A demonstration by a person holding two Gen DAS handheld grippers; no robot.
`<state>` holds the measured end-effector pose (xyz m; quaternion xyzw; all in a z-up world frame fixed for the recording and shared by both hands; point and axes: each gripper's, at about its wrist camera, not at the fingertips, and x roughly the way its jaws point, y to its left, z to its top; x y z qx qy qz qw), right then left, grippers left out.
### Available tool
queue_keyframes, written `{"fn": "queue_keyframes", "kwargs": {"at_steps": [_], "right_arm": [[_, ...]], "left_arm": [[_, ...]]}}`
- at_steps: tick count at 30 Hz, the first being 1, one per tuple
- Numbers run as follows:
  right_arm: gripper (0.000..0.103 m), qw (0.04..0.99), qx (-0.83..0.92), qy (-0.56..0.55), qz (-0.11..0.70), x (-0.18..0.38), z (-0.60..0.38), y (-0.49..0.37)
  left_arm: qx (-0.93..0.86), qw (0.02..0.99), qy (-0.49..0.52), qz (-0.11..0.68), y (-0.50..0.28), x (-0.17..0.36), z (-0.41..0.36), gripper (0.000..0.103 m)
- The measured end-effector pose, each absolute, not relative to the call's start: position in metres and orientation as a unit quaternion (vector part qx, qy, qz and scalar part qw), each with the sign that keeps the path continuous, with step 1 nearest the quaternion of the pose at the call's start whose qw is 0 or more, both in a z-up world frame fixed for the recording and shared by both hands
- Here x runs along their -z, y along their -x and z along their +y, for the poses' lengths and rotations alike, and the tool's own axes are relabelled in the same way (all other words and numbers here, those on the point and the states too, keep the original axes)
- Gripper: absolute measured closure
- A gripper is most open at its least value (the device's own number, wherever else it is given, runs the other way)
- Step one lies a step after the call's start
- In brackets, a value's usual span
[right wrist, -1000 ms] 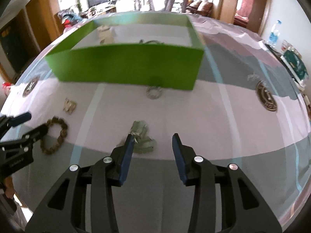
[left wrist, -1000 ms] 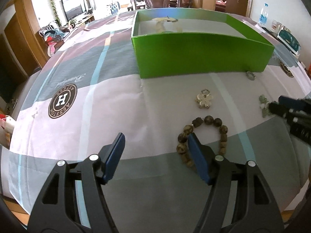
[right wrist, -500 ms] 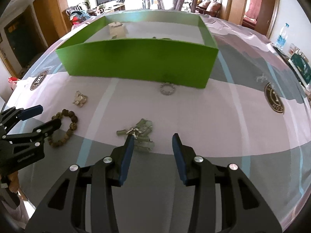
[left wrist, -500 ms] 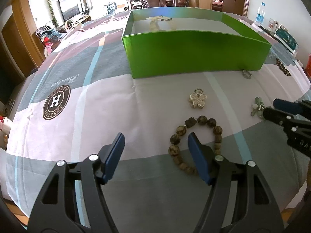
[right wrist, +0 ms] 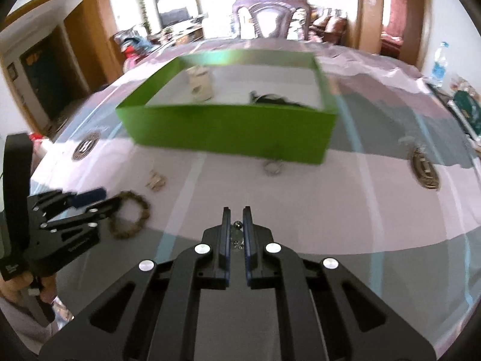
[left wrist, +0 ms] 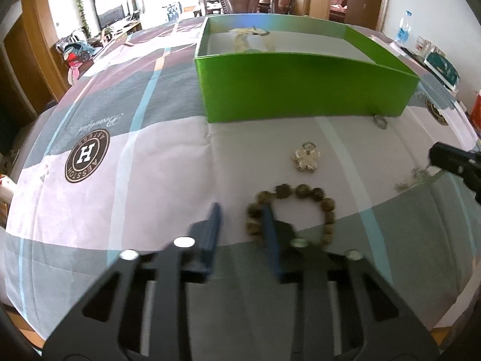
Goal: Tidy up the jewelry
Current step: 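Grasp the brown bead bracelet with the left gripper while the right gripper grasps the silver chain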
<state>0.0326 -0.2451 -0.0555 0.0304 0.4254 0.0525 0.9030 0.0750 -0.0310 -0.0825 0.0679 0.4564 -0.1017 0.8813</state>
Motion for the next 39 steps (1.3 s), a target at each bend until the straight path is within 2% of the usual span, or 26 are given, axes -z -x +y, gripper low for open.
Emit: {"fn": "queue_keyframes", "kwargs": {"at_steps": [6,8,10,14,20,21,22,24,32,33,37,38,39], "right_arm": [[0.095,0.899,-0.041,-0.041,0.434,0.062,-0.257,-0.033],[0.092,0.897,-0.061,-0.046,0.436,0.063,-0.254,-0.032],[0.083,0.897,-0.064,-0.038,0.435,0.062,-0.249,-0.031],[0.082,0.897,-0.008,-0.033,0.44,0.064,-0.261,-0.035],[0.082,0.883,0.02,-0.053,0.466,0.08,-0.282,-0.036],[0.078,0.881,0.012,-0.053,0.47,0.082,-0.28,-0.036],[0.068,0.879,0.0,-0.052,0.473,0.084,-0.276,-0.035],[0.056,0.879,-0.019,-0.052,0.474,0.085,-0.27,-0.031],[0.053,0.872,-0.053,-0.038,0.485,0.094,-0.247,-0.028],[0.053,0.873,-0.052,-0.035,0.484,0.094,-0.244,-0.029],[0.055,0.876,-0.045,-0.008,0.48,0.096,-0.233,-0.029],[0.058,0.877,-0.046,-0.005,0.478,0.096,-0.231,-0.029],[0.067,0.878,-0.046,-0.004,0.477,0.096,-0.231,-0.028]], "left_arm": [[0.093,0.887,-0.057,0.449,-0.075,0.078,-0.024,0.087],[0.094,0.886,-0.059,0.45,-0.075,0.078,-0.026,0.079],[0.095,0.886,-0.061,0.449,-0.074,0.078,-0.027,0.071],[0.097,0.886,-0.062,0.449,-0.075,0.078,-0.027,0.07],[0.092,0.884,-0.063,0.453,-0.076,0.081,-0.024,0.063],[0.092,0.884,-0.063,0.455,-0.077,0.082,-0.025,0.063],[0.093,0.883,-0.064,0.456,-0.077,0.083,-0.026,0.063],[0.095,0.881,-0.066,0.458,-0.078,0.085,-0.029,0.062],[0.101,0.882,-0.07,0.455,-0.077,0.086,-0.032,0.06],[0.102,0.882,-0.071,0.455,-0.077,0.086,-0.032,0.06],[0.119,0.88,-0.072,0.454,-0.075,0.085,-0.033,0.08],[0.119,0.88,-0.074,0.453,-0.074,0.085,-0.034,0.083],[0.123,0.88,-0.073,0.453,-0.074,0.085,-0.035,0.087]]}}
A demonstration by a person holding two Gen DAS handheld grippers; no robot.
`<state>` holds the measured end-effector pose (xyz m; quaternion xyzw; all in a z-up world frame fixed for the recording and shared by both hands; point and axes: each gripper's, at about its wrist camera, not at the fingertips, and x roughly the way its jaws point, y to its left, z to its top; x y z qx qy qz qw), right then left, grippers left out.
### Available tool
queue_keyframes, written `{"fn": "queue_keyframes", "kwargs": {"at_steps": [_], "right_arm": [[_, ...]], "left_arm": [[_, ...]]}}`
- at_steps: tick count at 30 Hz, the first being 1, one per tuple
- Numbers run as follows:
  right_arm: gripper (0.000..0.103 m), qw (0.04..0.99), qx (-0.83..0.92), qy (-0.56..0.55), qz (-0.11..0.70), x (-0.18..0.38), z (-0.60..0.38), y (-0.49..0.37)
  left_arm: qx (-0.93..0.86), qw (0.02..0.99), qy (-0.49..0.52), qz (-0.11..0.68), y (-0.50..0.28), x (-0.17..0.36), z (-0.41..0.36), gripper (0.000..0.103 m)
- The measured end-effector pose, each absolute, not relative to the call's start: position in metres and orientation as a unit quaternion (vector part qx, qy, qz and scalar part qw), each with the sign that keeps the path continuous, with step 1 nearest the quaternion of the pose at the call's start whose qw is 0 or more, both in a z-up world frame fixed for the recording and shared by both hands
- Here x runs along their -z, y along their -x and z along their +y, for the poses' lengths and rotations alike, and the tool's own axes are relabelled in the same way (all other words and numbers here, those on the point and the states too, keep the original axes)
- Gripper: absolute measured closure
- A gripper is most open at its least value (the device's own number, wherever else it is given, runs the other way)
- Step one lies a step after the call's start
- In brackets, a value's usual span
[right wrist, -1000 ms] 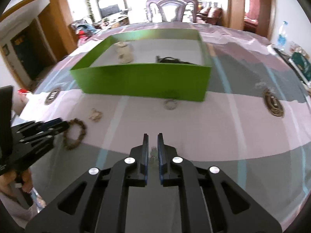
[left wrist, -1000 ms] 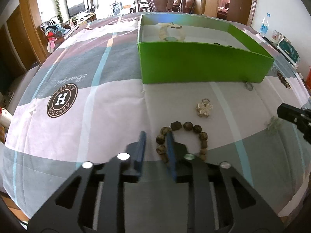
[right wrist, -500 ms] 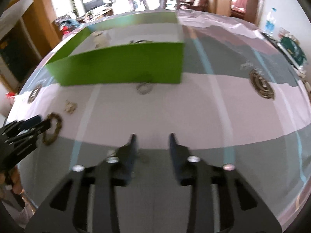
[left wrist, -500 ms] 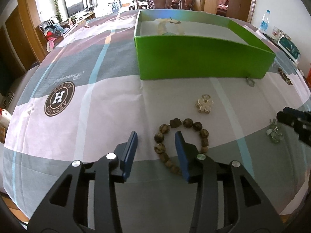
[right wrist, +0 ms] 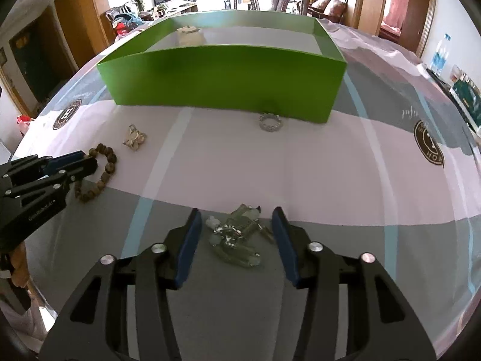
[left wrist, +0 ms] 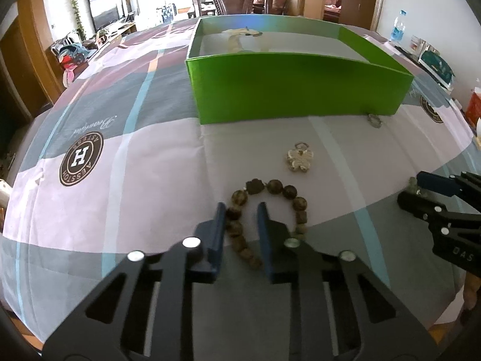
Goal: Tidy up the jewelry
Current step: 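Grasp the brown bead bracelet with the left gripper while the right gripper grasps the silver chain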
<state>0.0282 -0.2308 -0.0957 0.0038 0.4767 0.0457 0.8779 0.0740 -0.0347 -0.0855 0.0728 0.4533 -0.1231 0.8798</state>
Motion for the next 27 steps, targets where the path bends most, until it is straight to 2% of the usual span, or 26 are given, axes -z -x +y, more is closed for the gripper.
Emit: {"fn": "queue_keyframes", "kwargs": {"at_steps": [1,3,5,9,12,14,15,20,27], "right_arm": [[0.076,0.878,-0.046,-0.003,0.476,0.096,-0.231,-0.028],[0.085,0.877,-0.053,-0.011,0.477,0.095,-0.231,-0.03],[0.085,0.876,-0.058,-0.018,0.478,0.095,-0.233,-0.032],[0.085,0.876,-0.059,-0.022,0.477,0.094,-0.235,-0.032],[0.085,0.876,-0.059,-0.022,0.478,0.094,-0.235,-0.032],[0.085,0.876,-0.058,-0.02,0.478,0.093,-0.235,-0.033],[0.085,0.876,-0.058,-0.02,0.478,0.093,-0.234,-0.033],[0.085,0.881,-0.057,-0.021,0.47,0.088,-0.234,-0.033],[0.085,0.907,-0.053,-0.007,0.418,0.049,-0.233,-0.037]], "left_arm": [[0.124,0.879,-0.072,0.454,-0.074,0.086,-0.035,0.088],[0.124,0.879,-0.07,0.455,-0.074,0.085,-0.035,0.088],[0.12,0.879,-0.066,0.457,-0.074,0.085,-0.033,0.088],[0.109,0.881,-0.065,0.456,-0.078,0.086,-0.029,0.071],[0.11,0.882,-0.065,0.454,-0.079,0.087,-0.029,0.068],[0.12,0.881,-0.065,0.453,-0.079,0.086,-0.03,0.081],[0.126,0.88,-0.064,0.453,-0.078,0.086,-0.031,0.092],[0.13,0.88,-0.06,0.453,-0.078,0.081,-0.033,0.092],[0.156,0.9,-0.053,0.403,-0.076,0.031,-0.036,0.092]]}}
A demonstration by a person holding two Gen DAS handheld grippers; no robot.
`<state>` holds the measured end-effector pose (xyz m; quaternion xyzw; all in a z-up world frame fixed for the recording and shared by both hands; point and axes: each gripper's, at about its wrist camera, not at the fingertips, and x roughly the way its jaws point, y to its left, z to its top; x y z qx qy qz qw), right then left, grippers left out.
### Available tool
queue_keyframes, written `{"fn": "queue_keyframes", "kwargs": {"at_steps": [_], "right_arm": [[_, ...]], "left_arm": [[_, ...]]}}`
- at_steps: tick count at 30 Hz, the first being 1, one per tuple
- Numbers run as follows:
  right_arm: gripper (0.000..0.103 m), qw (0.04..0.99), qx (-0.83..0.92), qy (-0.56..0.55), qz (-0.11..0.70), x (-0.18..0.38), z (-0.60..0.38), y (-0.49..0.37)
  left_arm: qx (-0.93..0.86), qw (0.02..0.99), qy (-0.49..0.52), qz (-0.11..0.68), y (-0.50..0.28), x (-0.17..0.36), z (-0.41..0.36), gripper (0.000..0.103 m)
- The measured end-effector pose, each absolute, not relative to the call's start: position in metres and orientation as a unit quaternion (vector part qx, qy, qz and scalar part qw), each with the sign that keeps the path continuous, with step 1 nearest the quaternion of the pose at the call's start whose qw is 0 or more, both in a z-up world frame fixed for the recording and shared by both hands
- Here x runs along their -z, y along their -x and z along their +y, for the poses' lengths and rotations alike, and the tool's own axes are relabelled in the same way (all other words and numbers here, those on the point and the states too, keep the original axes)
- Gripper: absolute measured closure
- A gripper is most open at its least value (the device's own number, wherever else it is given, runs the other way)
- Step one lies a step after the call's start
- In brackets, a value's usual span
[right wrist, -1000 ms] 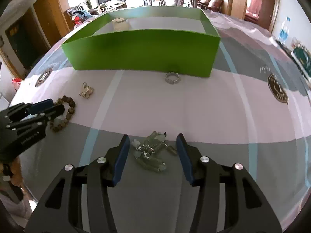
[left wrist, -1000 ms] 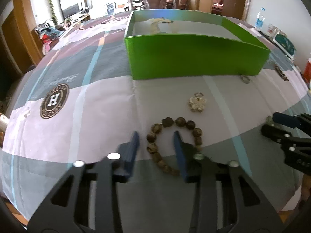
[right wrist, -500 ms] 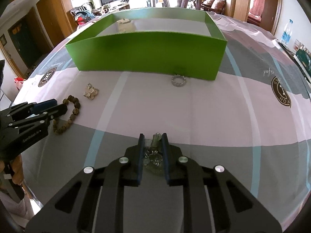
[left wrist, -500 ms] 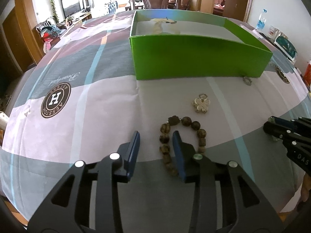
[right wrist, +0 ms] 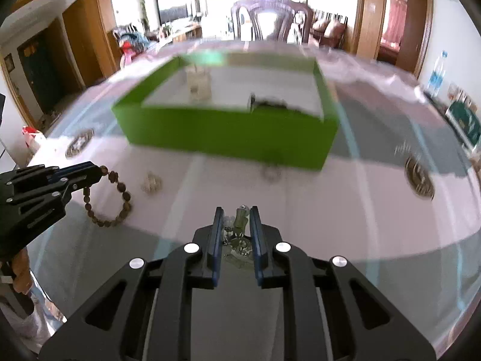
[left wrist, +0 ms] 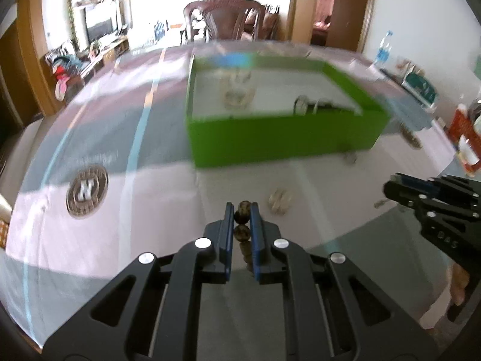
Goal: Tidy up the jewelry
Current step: 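Carry the brown bracelet and silver chain into the green box and open both grippers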
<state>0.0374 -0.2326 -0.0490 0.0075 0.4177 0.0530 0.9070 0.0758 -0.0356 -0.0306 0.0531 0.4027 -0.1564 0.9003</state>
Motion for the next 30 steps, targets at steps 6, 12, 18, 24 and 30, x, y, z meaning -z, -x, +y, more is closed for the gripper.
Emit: {"fn": "queue_keyframes", "kwargs": {"at_steps": [6,12,18,24,30], "right_arm": [[0.085,0.934,-0.045,-0.009,0.354,0.002,-0.239,-0.056],[0.085,0.947,-0.055,-0.011,0.317,-0.028,-0.239,-0.097],[0.085,0.93,-0.059,-0.02,0.361,-0.003,-0.227,-0.152],[0.085,0.917,-0.055,-0.032,0.394,0.03,-0.219,-0.181],[0.046,0.923,-0.042,-0.038,0.381,0.024,-0.229,-0.171]], "left_arm": [[0.166,0.924,-0.057,0.339,-0.083,-0.029,-0.043,0.092],[0.157,0.938,-0.057,0.303,-0.122,-0.072,-0.053,0.092],[0.144,0.928,-0.051,0.34,-0.177,-0.051,-0.068,0.092],[0.137,0.916,-0.043,0.375,-0.205,-0.015,-0.071,0.092],[0.12,0.919,-0.03,0.375,-0.206,-0.006,-0.064,0.053]]}}
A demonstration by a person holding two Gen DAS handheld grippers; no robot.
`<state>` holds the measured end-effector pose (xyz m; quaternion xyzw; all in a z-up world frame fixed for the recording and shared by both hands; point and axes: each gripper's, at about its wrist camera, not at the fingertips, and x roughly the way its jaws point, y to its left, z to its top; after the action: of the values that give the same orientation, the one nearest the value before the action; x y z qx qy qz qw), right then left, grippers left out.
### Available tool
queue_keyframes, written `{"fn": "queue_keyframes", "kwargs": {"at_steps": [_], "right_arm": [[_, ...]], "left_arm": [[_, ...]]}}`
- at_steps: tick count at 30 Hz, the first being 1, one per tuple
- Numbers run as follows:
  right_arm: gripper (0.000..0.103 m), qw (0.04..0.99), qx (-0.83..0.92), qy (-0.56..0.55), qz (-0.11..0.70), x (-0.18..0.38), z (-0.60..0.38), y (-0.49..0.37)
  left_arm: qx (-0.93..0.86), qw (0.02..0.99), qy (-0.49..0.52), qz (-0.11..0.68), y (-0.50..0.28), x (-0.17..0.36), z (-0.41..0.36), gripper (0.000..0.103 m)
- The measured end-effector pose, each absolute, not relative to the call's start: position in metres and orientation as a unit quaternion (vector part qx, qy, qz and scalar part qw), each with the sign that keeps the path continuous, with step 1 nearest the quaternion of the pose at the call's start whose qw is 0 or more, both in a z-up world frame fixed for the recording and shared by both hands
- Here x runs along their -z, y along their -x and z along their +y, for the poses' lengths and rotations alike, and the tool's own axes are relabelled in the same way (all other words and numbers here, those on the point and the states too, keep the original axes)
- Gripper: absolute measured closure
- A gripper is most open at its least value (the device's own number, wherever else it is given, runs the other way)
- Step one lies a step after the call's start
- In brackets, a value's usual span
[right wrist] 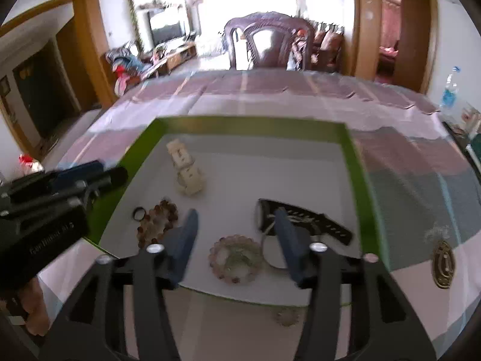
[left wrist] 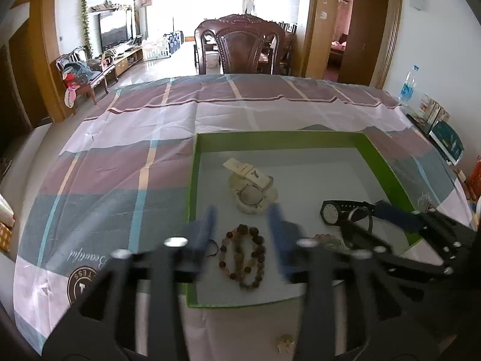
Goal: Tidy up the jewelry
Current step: 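Carry the brown bracelet and silver chain into the green box and open both grippers, then move the left gripper over the flower charm while the right gripper approaches the small ring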
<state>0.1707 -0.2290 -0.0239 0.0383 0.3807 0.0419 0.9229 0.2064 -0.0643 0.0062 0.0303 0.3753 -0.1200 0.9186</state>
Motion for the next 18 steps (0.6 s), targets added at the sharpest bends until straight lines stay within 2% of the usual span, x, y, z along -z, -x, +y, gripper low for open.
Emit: {"fn": "queue_keyframes", "kwargs": {"at_steps": [9,18], "right_arm": [[0.046,0.919,-0.038,-0.03,0.392,0.017,-0.255,-0.111],[0.044,0.893,-0.024,-0.031,0.448,0.065,-0.28,-0.087]], "left_arm": [[0.135,0.921,-0.053,0.362,-0.138,-0.007,-0.059,0.033],[0.147,0.904,-0.076,0.395,-0.103,0.027,-0.058,0.027]]}}
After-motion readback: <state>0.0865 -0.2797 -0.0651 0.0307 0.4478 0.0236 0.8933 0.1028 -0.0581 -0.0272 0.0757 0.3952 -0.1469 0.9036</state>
